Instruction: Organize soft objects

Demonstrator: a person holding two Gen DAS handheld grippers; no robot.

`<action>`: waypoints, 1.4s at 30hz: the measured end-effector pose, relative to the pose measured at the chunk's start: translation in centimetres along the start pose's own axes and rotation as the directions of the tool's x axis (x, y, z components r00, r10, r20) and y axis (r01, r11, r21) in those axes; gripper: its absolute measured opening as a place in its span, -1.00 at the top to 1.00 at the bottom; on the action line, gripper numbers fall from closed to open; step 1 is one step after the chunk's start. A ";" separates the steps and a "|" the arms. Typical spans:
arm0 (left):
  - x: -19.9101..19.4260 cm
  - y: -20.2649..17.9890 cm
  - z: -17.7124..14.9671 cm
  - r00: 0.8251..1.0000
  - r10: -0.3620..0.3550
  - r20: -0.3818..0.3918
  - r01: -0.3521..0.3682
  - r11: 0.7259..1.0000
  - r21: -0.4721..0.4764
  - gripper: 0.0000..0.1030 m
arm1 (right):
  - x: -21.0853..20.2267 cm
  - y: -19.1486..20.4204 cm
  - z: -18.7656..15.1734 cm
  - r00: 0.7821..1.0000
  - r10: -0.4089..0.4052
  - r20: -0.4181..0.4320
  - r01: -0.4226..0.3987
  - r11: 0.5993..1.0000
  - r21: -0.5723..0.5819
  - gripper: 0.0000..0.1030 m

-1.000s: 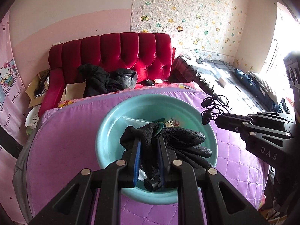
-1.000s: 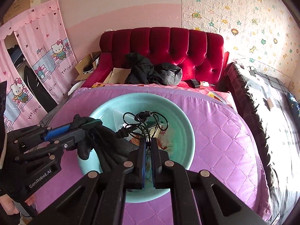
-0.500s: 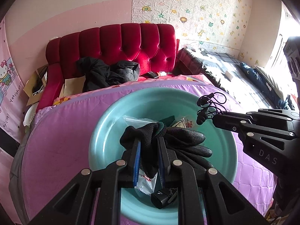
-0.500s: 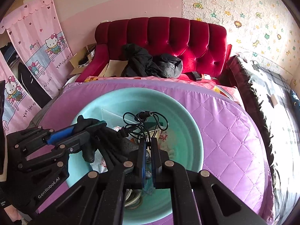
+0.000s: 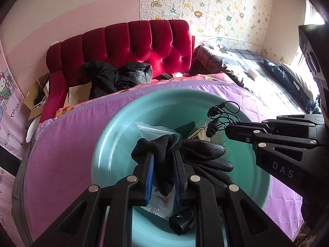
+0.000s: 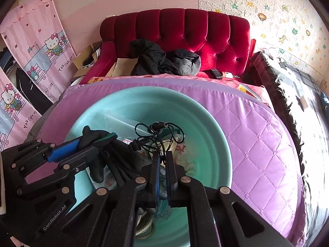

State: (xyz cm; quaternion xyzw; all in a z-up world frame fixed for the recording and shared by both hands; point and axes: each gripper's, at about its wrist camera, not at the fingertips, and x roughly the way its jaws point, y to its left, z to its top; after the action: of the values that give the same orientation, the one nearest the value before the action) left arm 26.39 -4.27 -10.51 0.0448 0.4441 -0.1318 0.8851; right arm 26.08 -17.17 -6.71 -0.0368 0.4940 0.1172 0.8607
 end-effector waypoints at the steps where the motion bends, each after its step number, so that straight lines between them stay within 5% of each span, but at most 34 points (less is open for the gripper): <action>1: 0.0 0.0 0.0 1.000 0.001 0.000 -0.001 1.000 0.000 0.63 | -0.1 0.0 0.1 1.000 0.004 0.001 -0.004 1.000 0.001 0.91; 5: -0.2 -0.3 0.0 1.000 0.011 -0.001 -0.011 1.000 0.008 0.55 | 0.0 -0.1 0.2 1.000 0.014 -0.008 -0.014 1.000 0.001 0.84; 7: -0.2 -0.5 -0.1 1.000 0.012 -0.003 -0.012 1.000 0.013 0.44 | 0.1 -0.1 0.1 1.000 0.008 -0.016 -0.008 1.000 0.001 0.58; 12: -0.6 -0.4 -0.5 0.999 0.041 0.007 -0.041 0.999 0.006 -0.95 | -0.8 -0.3 -0.1 1.000 -0.014 0.016 0.014 1.000 0.016 -0.01; 17: -0.9 0.1 -1.2 0.995 0.096 0.004 -0.096 0.995 -0.021 -1.00 | -1.9 -0.6 -0.4 0.998 -0.027 0.051 0.025 0.999 0.039 -1.00; 42: -7.3 -4.6 -4.0 0.992 0.119 0.040 -0.122 0.990 0.077 -1.00 | -10.2 0.2 -5.1 0.992 -0.059 0.116 0.054 0.998 0.045 -1.00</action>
State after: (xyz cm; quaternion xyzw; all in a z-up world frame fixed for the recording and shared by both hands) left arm 17.87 -6.54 -6.94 0.1044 0.4193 -0.0964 0.8967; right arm 16.78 -19.54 -0.58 -0.0260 0.4438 0.0845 0.8917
